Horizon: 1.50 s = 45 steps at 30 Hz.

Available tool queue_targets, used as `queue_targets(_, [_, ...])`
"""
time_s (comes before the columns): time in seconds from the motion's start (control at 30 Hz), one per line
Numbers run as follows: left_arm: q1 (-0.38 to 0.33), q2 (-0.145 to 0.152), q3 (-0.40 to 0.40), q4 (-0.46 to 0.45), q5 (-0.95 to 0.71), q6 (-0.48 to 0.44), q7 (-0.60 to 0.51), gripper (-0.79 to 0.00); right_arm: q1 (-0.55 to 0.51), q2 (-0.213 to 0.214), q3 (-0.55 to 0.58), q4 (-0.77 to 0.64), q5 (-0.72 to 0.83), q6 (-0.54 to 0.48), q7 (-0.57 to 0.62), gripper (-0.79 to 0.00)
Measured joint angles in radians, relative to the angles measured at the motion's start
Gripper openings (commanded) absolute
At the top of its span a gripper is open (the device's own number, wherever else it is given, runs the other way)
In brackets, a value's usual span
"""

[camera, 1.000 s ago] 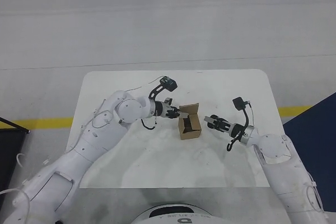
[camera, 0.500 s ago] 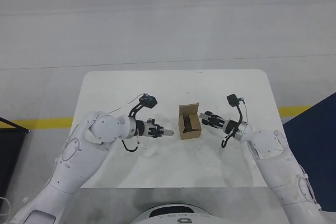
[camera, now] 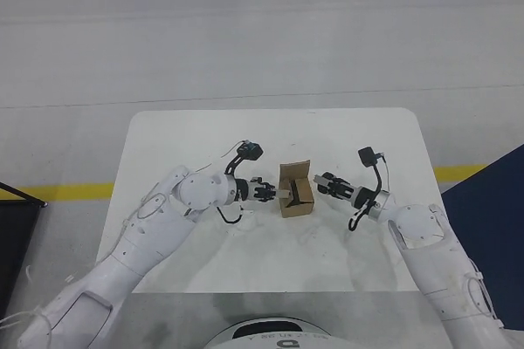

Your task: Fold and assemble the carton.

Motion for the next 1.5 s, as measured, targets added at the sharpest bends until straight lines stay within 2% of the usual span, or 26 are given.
queue_targets(0.07, [-0.023,-0.011,0.023,0.031,-0.003,-0.01,-0.004,-0.065,0.0,0.001,0.0,0.001,0.001,0.0,0.001,-0.474])
queue_targets(0.1, [-0.034,-0.016,0.033,0.044,-0.005,-0.015,-0.005,-0.126,0.0,0.001,0.0,0.001,0.003,0.0,0.001,-0.474])
queue_targets(0.2, [-0.071,-0.034,0.066,0.085,-0.011,-0.03,-0.004,-0.24,0.001,0.003,-0.001,0.003,0.005,0.0,0.004,-0.471])
queue_targets(0.27, [-0.098,-0.047,0.086,0.112,-0.013,-0.041,-0.004,-0.369,0.001,0.004,-0.001,0.004,0.005,-0.001,0.005,-0.468])
queue_targets(0.37, [-0.131,-0.063,0.11,0.139,-0.014,-0.05,-0.004,-0.486,-0.002,0.005,0.002,0.005,0.005,-0.005,0.004,-0.465])
queue_targets(0.4, [-0.142,-0.069,0.118,0.148,-0.014,-0.054,-0.004,-0.603,-0.003,0.006,0.004,0.005,0.006,-0.006,0.002,-0.465])
queue_targets(0.47, [-0.157,-0.076,0.128,0.159,-0.012,-0.06,-0.006,-0.763,-0.006,0.007,0.007,0.004,0.007,-0.008,-0.002,-0.462])
queue_targets(0.5, [-0.166,-0.08,0.134,0.166,-0.006,-0.064,-0.011,-0.785,-0.008,0.008,0.01,0.002,0.007,-0.009,-0.005,-0.462])
queue_targets(0.73, [-0.233,-0.098,0.165,0.164,0.054,-0.075,-0.069,-0.785,-0.023,0.012,0.027,-0.011,0.012,-0.022,-0.03,-0.456])
queue_targets(0.8, [-0.251,-0.102,0.172,0.165,0.072,-0.086,-0.086,-0.514,-0.025,0.013,0.034,-0.012,0.016,-0.022,-0.04,-0.437])
queue_targets(0.83, [-0.263,-0.105,0.177,0.168,0.081,-0.101,-0.093,0.0,-0.027,0.013,0.04,-0.013,0.021,-0.019,-0.049,-0.425])
queue_targets(0.97, [-0.299,-0.12,0.194,0.193,0.091,-0.176,-0.09,0.0,-0.035,0.015,0.064,-0.015,0.038,-0.002,-0.081,-0.422])
queue_targets(1.23, [-0.363,-0.143,0.21,0.315,0.14,-0.344,-0.018,0.0,-0.03,0.017,0.066,-0.033,0.024,0.028,-0.096,-0.425])
queue_targets(1.37, [-0.376,-0.131,0.176,0.336,0.173,-0.391,0.008,0.0,0.0,0.014,0.031,-0.037,-0.015,0.05,-0.104,-0.409])
queue_targets(1.5, [-0.354,-0.096,0.11,0.305,0.199,-0.431,0.006,0.0,0.048,0.006,-0.014,-0.038,-0.073,0.1,-0.148,-0.419])
